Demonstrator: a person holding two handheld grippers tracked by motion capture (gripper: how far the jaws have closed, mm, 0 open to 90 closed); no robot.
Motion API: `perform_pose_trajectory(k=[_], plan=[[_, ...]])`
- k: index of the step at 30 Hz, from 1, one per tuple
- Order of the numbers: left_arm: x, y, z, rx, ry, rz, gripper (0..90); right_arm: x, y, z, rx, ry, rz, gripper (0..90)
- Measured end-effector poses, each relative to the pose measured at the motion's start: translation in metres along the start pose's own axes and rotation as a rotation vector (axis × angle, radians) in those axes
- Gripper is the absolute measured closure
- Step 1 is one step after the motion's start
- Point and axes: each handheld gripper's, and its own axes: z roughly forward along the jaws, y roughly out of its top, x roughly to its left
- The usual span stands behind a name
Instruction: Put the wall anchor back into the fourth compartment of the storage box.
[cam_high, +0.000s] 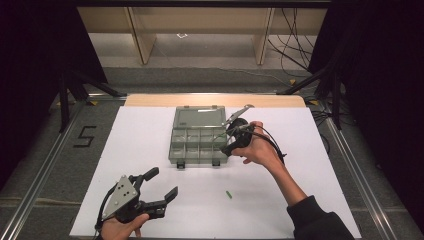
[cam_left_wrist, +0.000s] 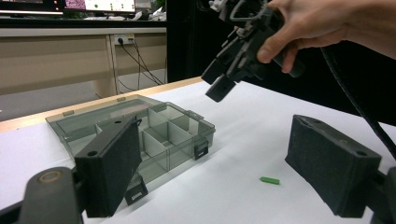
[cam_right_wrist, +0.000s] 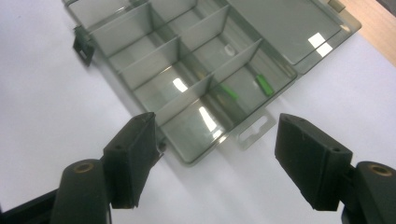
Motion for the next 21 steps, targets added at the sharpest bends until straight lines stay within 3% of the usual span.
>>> perform_pose_trajectory(k=[7,12,21], plan=[[0.000,0.000,0.000,0.000,0.000,0.000,17.0,0.010,-0.013,-0.008,-0.022,0.004,-0.023,29.6],[0.000,0.000,0.000,0.003,0.000,0.002,17.0,0.015,-0.020,-0.012,-0.030,0.014,-0.008,29.6],[0.000,0.000,0.000,-0.001,0.000,0.006,17.0,0.023,-0.038,-0.010,-0.004,0.036,-0.032,29.2]])
